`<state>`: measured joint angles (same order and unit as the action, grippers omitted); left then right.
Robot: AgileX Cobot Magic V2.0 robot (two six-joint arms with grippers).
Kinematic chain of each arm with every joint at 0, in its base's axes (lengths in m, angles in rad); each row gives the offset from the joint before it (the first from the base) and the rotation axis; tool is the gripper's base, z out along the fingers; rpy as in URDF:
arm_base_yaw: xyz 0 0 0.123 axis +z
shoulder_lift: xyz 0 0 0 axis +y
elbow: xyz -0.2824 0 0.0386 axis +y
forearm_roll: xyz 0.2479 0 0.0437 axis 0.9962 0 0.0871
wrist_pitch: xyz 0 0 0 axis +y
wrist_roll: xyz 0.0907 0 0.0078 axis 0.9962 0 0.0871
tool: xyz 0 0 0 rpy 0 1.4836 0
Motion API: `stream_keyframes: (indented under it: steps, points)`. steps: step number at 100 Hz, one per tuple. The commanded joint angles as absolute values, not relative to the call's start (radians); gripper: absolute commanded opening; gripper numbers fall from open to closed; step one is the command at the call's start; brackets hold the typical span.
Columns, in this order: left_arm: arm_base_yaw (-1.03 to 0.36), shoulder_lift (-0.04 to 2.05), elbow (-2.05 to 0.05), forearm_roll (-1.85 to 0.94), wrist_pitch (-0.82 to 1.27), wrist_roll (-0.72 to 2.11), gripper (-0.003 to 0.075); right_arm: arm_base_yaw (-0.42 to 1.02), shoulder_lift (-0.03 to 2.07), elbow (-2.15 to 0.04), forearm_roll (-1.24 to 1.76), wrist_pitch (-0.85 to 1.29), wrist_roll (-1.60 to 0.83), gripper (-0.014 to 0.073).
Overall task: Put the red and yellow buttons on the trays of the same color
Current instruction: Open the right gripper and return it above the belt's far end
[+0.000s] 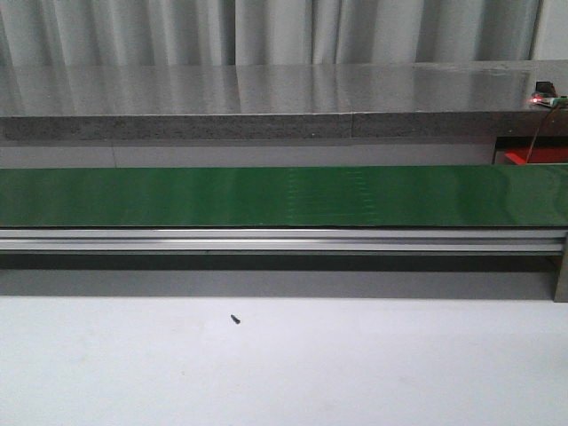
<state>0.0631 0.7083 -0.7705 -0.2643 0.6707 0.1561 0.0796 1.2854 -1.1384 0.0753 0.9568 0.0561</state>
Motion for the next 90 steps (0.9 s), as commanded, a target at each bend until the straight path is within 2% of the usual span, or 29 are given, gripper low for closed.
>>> stream_keyframes:
  steps: [1, 31, 53, 73, 82, 87, 90]
  points:
    - [0.06, 0.706, -0.797, -0.28, 0.601, 0.141, -0.002, 0.11, 1.216, -1.129, 0.074, 0.886, 0.054, -0.0106]
    - [0.113, 0.706, -0.801, -0.251, 0.603, 0.09, -0.002, 0.137, 1.146, -1.032, 0.074, 0.896, 0.054, -0.0106]
    - [0.295, 0.748, -0.817, -0.238, 0.626, 0.085, -0.002, 0.137, 1.146, -1.03, 0.074, 0.872, 0.054, -0.0106]
    - [0.461, 0.871, -0.872, -0.232, 0.67, 0.085, -0.0014, 0.137, 1.146, -1.03, 0.074, 0.874, 0.054, -0.0106]
    - [0.498, 0.947, -0.909, -0.234, 0.693, 0.086, 0.0059, 0.137, 1.146, -1.03, 0.074, 0.875, 0.054, -0.0106]
    - [0.509, 0.986, -0.929, -0.234, 0.692, 0.086, 0.0143, 0.137, 1.146, -1.03, 0.074, 0.878, 0.054, -0.0106]
    - [0.512, 1.007, -0.94, -0.234, 0.692, 0.086, 0.0219, 0.137, 1.146, -1.03, 0.074, 0.878, 0.054, -0.0106]
